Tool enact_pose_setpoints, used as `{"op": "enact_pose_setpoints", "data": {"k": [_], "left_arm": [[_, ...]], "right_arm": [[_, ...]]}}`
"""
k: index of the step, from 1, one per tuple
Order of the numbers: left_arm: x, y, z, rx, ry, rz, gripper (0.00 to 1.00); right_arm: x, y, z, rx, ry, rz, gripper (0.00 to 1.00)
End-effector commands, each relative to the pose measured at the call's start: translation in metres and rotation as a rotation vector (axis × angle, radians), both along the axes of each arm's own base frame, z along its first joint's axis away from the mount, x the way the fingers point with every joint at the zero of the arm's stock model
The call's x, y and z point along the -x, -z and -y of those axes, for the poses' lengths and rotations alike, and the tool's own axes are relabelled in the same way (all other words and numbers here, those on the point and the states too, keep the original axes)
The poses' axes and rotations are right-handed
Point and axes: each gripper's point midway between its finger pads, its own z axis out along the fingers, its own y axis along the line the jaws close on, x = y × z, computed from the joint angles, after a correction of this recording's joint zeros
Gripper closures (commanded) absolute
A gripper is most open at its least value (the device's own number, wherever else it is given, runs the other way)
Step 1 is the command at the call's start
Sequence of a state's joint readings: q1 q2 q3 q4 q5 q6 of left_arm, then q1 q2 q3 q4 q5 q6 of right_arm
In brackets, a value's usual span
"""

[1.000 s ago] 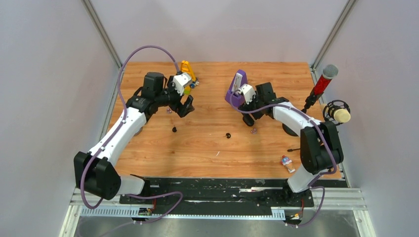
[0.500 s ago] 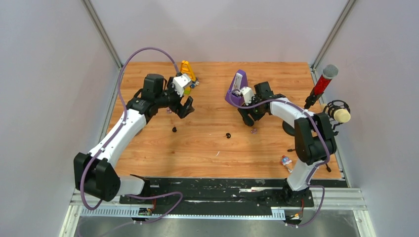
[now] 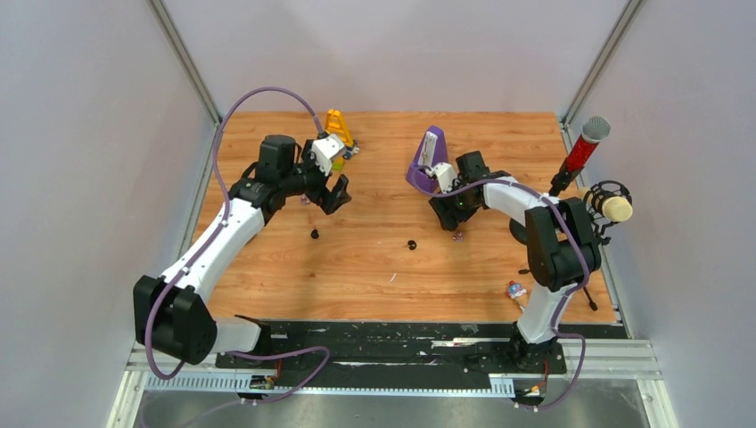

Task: Insert the wireless bluetooth earbuds into the charging case
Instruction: Pick up the charging case from the center of the board.

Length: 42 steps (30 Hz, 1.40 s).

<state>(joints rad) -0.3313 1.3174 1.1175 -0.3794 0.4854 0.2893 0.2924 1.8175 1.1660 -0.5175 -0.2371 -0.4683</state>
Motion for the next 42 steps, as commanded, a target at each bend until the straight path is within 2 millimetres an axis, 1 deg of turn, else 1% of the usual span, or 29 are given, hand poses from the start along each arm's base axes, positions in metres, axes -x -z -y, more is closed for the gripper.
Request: {"op": "enact_pose_setpoints", "data": {"k": [1,12,15,19,21,24,25,28,29,30,31,32,33,34,35,36,37,38,39,40,41,42], "left_arm": [[0.000,-0.021,0.001,0.035,-0.005,0.064,0.00],[0.000,-0.024,0.002,0.047,-0.010,0.076,0.00],[-0.001,-0.025,0.001,0.048,-0.015,0.080,0.00],[-0.001,-0.026,0.002,0.050,-0.013,0.084,0.00],[-0.002,-0.027,0.001,0.045,-0.012,0.091,0.00],[-0.004,-0.028,0.000,0.031,-0.009,0.113,0.00],[-0.005,-0.029,-0.002,0.013,0.000,0.133,0.00],[-0.009,-0.034,-0.003,-0.037,0.030,0.217,0.00],[-0.010,-0.035,-0.004,-0.069,0.056,0.260,0.00],[-0.009,-0.041,-0.001,-0.077,0.075,0.303,0.00],[-0.009,-0.040,0.000,-0.108,0.110,0.350,0.00],[-0.006,-0.047,0.005,-0.109,0.145,0.398,0.00],[-0.004,-0.045,0.007,-0.141,0.185,0.446,0.00],[0.002,-0.055,0.014,-0.154,0.247,0.531,0.00],[0.007,-0.052,0.018,-0.163,0.285,0.555,0.00],[0.016,-0.053,0.025,-0.180,0.367,0.597,0.00],[0.020,-0.058,0.029,-0.187,0.409,0.618,0.00],[0.030,-0.048,0.035,-0.206,0.494,0.601,0.00],[0.033,-0.054,0.039,-0.208,0.528,0.619,0.00],[0.041,-0.049,0.045,-0.219,0.593,0.630,0.00],[0.045,-0.050,0.048,-0.224,0.622,0.643,0.00],[0.053,-0.048,0.052,-0.239,0.678,0.657,0.00]], "right_arm": [[-0.005,-0.003,-0.005,-0.010,-0.002,0.016,0.36],[0.000,0.005,-0.008,-0.008,-0.019,-0.004,0.45],[0.000,0.005,-0.008,-0.009,-0.020,-0.003,0.50],[0.000,0.001,-0.009,-0.014,-0.027,0.006,0.63],[0.000,-0.005,-0.010,-0.024,-0.030,0.019,0.65],[0.004,-0.021,-0.014,-0.056,-0.048,0.038,0.65],[0.005,-0.033,-0.018,-0.079,-0.060,0.053,0.66],[0.016,-0.068,-0.032,-0.171,-0.111,0.060,0.66],[0.022,-0.081,-0.038,-0.212,-0.133,0.052,0.66],[0.032,-0.093,-0.044,-0.251,-0.156,0.024,0.66],[0.039,-0.105,-0.051,-0.295,-0.177,0.009,0.66],[0.045,-0.117,-0.057,-0.335,-0.195,-0.009,0.66],[0.052,-0.129,-0.064,-0.378,-0.221,-0.023,0.66],[0.058,-0.138,-0.070,-0.413,-0.242,-0.042,0.66],[0.064,-0.146,-0.076,-0.443,-0.264,-0.061,0.67],[0.070,-0.152,-0.082,-0.471,-0.283,-0.081,0.67],[0.074,-0.157,-0.086,-0.486,-0.295,-0.097,0.67],[0.078,-0.160,-0.091,-0.501,-0.307,-0.113,0.67],[0.083,-0.163,-0.095,-0.517,-0.322,-0.128,0.67],[0.088,-0.165,-0.099,-0.534,-0.337,-0.144,0.67],[0.093,-0.167,-0.104,-0.551,-0.354,-0.161,0.67],[0.098,-0.169,-0.108,-0.565,-0.369,-0.177,0.67]]}}
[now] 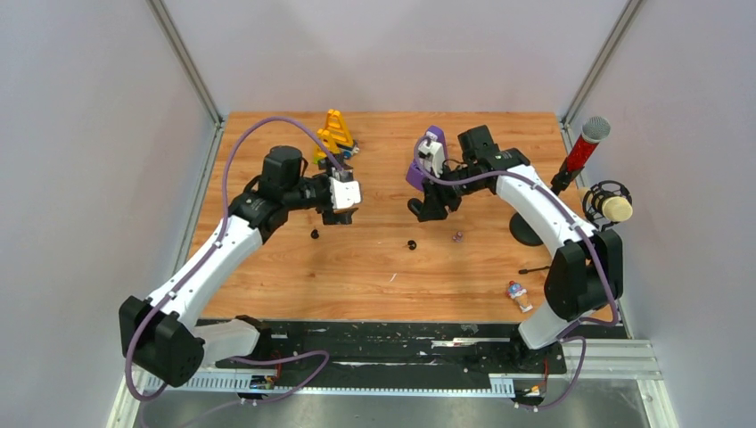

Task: Insert the wireless bluetooth earbuds into the charging case
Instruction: Pick up the charging case from the center of the board, then pass from the right arm to the left

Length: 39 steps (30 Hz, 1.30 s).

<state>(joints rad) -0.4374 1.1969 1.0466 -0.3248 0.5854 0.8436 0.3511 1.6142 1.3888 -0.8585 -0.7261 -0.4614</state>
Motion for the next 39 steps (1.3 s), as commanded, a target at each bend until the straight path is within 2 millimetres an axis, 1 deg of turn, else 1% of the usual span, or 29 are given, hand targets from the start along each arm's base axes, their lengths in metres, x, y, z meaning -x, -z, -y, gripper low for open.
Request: {"op": "enact_pose_setpoints", "data": {"k": [1,2,3,4,5,6,7,9,12,18,21,23,24,25,26,27,29,30,31,33,39], "left_arm": [[0.033,-0.008,0.024,-0.095,0.284,0.130,0.00],[0.035,-0.008,0.026,-0.116,0.312,0.161,0.00],[0.041,-0.001,0.029,-0.139,0.340,0.151,0.00],[0.043,0.000,0.031,-0.161,0.364,0.179,0.00],[0.048,0.009,0.034,-0.189,0.389,0.164,0.00],[0.050,0.011,0.035,-0.213,0.413,0.181,0.00],[0.056,0.022,0.037,-0.251,0.442,0.167,0.00],[0.064,0.035,0.042,-0.323,0.510,0.206,0.00],[0.070,0.049,0.049,-0.366,0.542,0.209,0.00],[0.078,0.060,0.065,-0.365,0.570,0.182,0.00],[0.083,0.065,0.071,-0.353,0.585,0.156,0.01],[0.085,0.068,0.076,-0.343,0.587,0.137,0.06],[0.086,0.069,0.079,-0.340,0.591,0.136,0.10],[0.087,0.072,0.080,-0.338,0.589,0.125,0.13],[0.088,0.074,0.082,-0.338,0.595,0.122,0.17],[0.089,0.076,0.082,-0.339,0.595,0.117,0.19],[0.090,0.079,0.085,-0.341,0.599,0.111,0.26],[0.091,0.081,0.085,-0.345,0.602,0.108,0.28],[0.092,0.083,0.085,-0.348,0.604,0.104,0.36],[0.092,0.087,0.087,-0.358,0.604,0.098,0.48],[0.091,0.091,0.092,-0.361,0.597,0.092,0.48]], "right_arm": [[0.042,-0.023,-0.027,-0.127,-0.132,-0.125,0.67],[0.048,-0.023,-0.031,-0.138,-0.154,-0.141,0.67],[0.053,-0.023,-0.035,-0.149,-0.172,-0.160,0.67],[0.058,-0.022,-0.039,-0.158,-0.190,-0.176,0.66],[0.063,-0.023,-0.043,-0.168,-0.210,-0.190,0.66],[0.068,-0.022,-0.045,-0.170,-0.226,-0.206,0.66],[0.072,-0.021,-0.048,-0.172,-0.242,-0.215,0.66],[0.077,-0.020,-0.051,-0.181,-0.262,-0.231,0.66],[0.081,-0.018,-0.054,-0.196,-0.280,-0.262,0.66],[0.088,-0.011,-0.061,-0.230,-0.315,-0.321,0.66],[0.090,-0.014,-0.064,-0.255,-0.332,-0.340,0.66],[0.091,-0.016,-0.064,-0.265,-0.339,-0.341,0.66],[0.092,-0.016,-0.064,-0.268,-0.342,-0.342,0.66],[0.092,-0.016,-0.064,-0.270,-0.342,-0.345,0.65],[0.093,-0.016,-0.064,-0.272,-0.344,-0.346,0.65],[0.093,-0.015,-0.064,-0.271,-0.343,-0.349,0.65],[0.094,-0.013,-0.064,-0.270,-0.344,-0.355,0.65],[0.094,-0.012,-0.064,-0.270,-0.344,-0.361,0.65],[0.094,-0.011,-0.064,-0.270,-0.342,-0.367,0.65],[0.093,-0.009,-0.065,-0.269,-0.341,-0.377,0.65],[0.094,-0.007,-0.066,-0.275,-0.345,-0.393,0.65]]}}
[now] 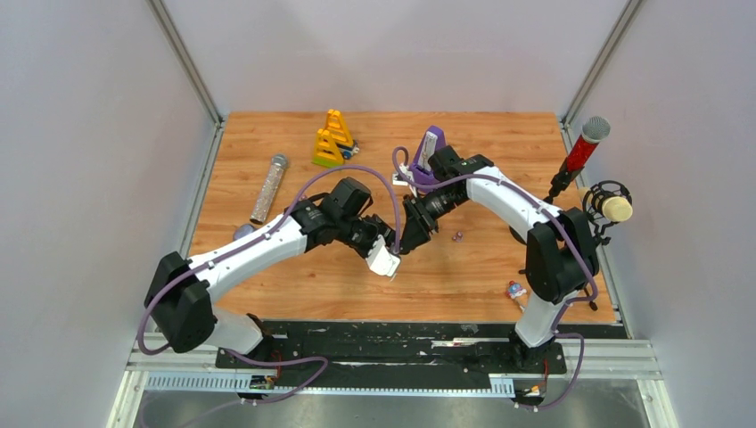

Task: Insert the wireless bluetooth earbuds into the charging case
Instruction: Pass from the right arm to the left, then pass from the left arm to the right

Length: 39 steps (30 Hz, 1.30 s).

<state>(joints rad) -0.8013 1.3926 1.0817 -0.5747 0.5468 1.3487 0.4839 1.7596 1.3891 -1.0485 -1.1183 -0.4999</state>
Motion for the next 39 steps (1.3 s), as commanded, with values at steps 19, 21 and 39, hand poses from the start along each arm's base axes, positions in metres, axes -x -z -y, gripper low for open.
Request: {"op": "enact_pose_setpoints", "data": {"k": [19,21,39], "left_arm": [[-0.001,-0.001,0.016,0.065,-0.111,-0.094,0.89],[0.000,-0.002,0.015,0.081,-0.129,-0.105,0.91],[-0.004,-0.050,0.027,0.419,-0.290,-0.672,0.98]], "right_arm": [[-0.002,-0.017,-0.004,-0.061,-0.033,0.070,0.24],[-0.006,-0.022,0.001,-0.052,-0.018,0.111,0.14],[-0.050,-0.059,0.050,-0.171,0.325,0.894,0.00]]}}
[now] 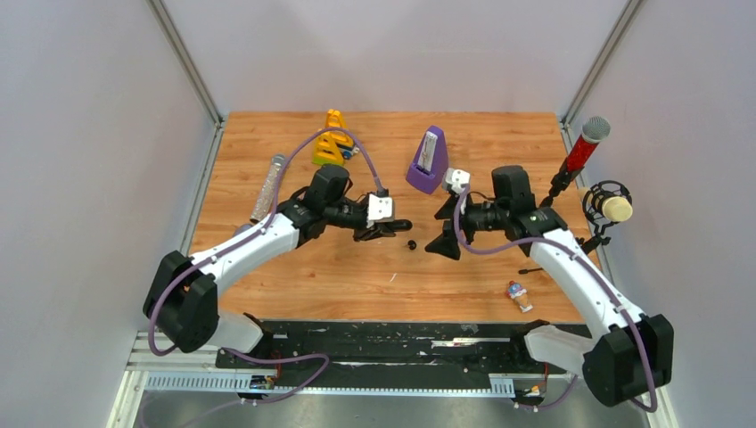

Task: Insert the wireless bluetooth earbuds into the charging case
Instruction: Pass from the left arm to the right

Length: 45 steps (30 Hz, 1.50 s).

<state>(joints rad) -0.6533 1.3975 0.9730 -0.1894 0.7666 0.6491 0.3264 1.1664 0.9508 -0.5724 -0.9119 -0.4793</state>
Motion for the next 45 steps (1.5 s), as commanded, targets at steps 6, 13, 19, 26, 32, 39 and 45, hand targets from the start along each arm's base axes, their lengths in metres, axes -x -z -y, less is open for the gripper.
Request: {"op": "enact_pose_setpoints", "data": {"k": [6,13,19,26,32,39,45], "left_arm": [[0.031,-0.046,0.031,0.231,0.120,-0.281,0.98],[0.037,-0.036,0.034,0.230,0.154,-0.344,0.98],[0.038,-0.028,0.033,0.218,0.155,-0.353,0.98],[0.035,-0.023,0.034,0.211,0.145,-0.363,0.97],[0.032,-0.020,0.036,0.208,0.128,-0.377,0.97],[0.029,-0.024,0.035,0.229,0.121,-0.383,0.98],[0.028,-0.029,0.031,0.265,0.119,-0.386,0.99]], "right_arm": [[-0.021,-0.014,-0.032,-0.095,-0.008,0.269,0.04],[-0.015,-0.014,-0.042,-0.105,-0.036,0.279,0.14],[-0.012,-0.017,-0.040,-0.106,-0.037,0.302,0.33],[-0.002,-0.019,-0.040,-0.124,-0.078,0.302,0.45],[0.013,-0.028,-0.041,-0.159,-0.128,0.303,0.41],[0.013,-0.019,-0.040,-0.146,-0.134,0.291,0.44],[0.008,-0.014,-0.041,-0.145,-0.113,0.249,0.42]]}}
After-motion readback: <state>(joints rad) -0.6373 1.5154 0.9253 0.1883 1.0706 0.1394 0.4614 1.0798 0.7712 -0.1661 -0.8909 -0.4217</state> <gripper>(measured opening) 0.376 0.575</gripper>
